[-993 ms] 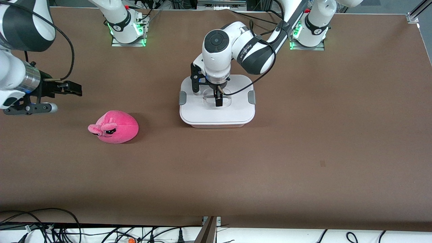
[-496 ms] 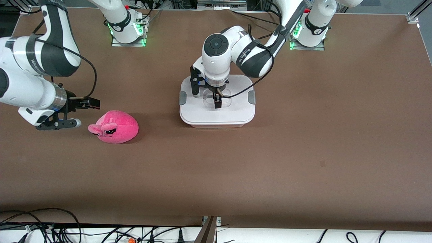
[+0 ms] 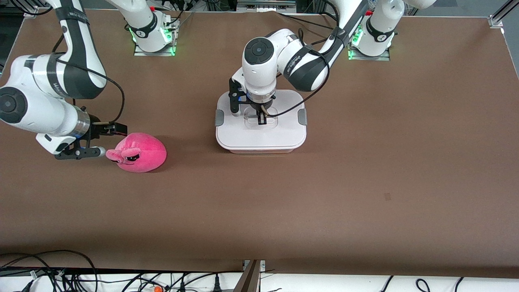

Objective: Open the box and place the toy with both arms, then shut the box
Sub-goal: 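Lower the right gripper onto the pink plush toy and grasp it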

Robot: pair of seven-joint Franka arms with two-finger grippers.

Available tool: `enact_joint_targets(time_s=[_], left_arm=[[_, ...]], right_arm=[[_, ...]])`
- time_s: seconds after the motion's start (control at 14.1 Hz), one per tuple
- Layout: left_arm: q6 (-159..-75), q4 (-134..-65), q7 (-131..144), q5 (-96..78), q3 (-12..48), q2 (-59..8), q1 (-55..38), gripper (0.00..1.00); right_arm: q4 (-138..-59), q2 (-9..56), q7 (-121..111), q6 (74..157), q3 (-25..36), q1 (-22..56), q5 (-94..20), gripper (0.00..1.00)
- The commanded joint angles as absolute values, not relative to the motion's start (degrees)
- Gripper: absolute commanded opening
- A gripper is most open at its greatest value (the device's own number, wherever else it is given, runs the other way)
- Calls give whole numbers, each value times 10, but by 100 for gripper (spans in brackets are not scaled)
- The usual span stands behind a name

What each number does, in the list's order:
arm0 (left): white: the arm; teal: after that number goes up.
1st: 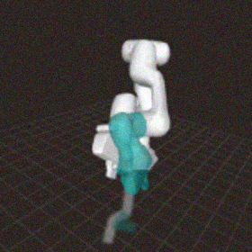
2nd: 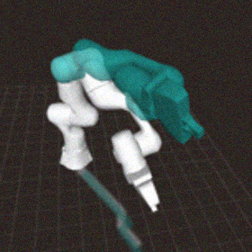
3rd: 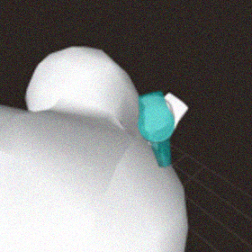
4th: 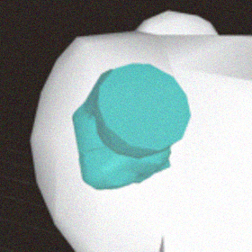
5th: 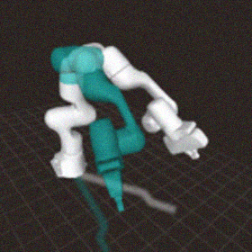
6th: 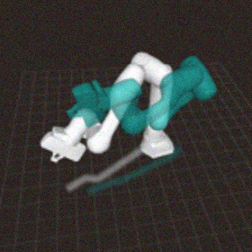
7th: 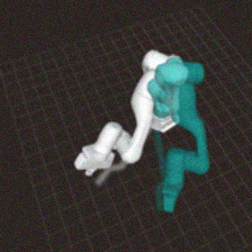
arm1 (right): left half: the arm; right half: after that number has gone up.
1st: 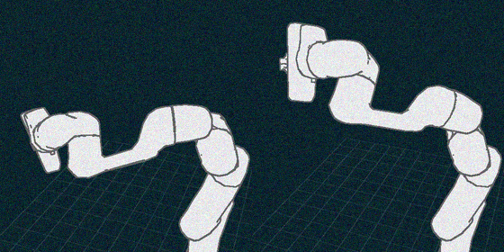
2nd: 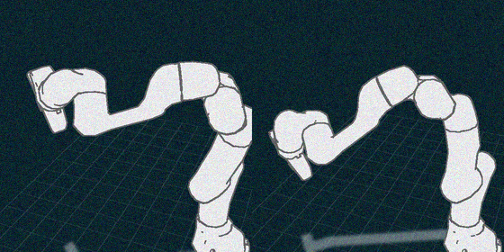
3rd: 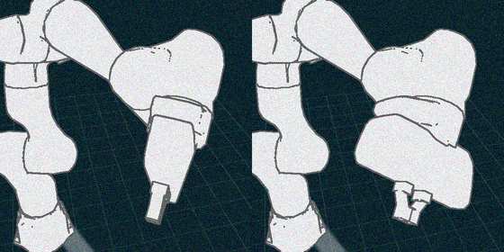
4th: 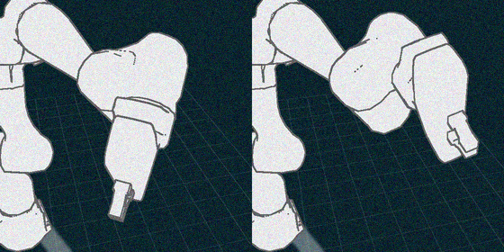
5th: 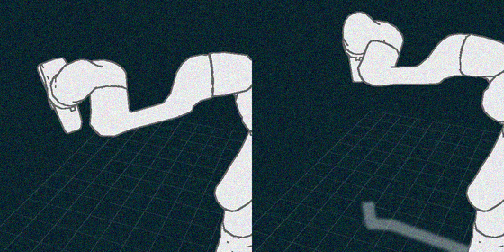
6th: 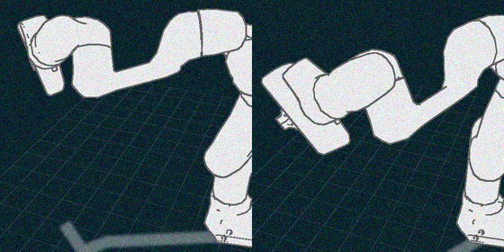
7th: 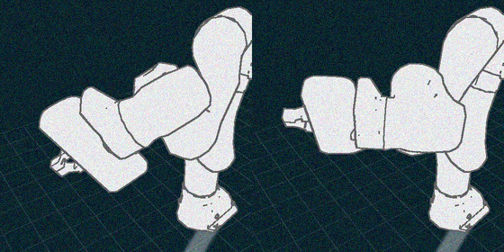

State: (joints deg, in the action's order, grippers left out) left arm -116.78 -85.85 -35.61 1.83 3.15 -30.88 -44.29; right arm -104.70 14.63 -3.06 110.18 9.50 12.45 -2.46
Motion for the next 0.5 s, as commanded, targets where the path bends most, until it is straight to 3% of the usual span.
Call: enact_joint_targets(time_s=[0.0, 0.43], left_arm=[[-1147, -859, -355, 32, 28, -294, -446, 0], [-1124, -852, -356, 27, 28, -281, -443, 0]], right_arm=[[-1110, 141, -36, 1187, 93, 125, -35, 100], [-1144, 149, -36, 1250, 82, 127, -35, 99]])
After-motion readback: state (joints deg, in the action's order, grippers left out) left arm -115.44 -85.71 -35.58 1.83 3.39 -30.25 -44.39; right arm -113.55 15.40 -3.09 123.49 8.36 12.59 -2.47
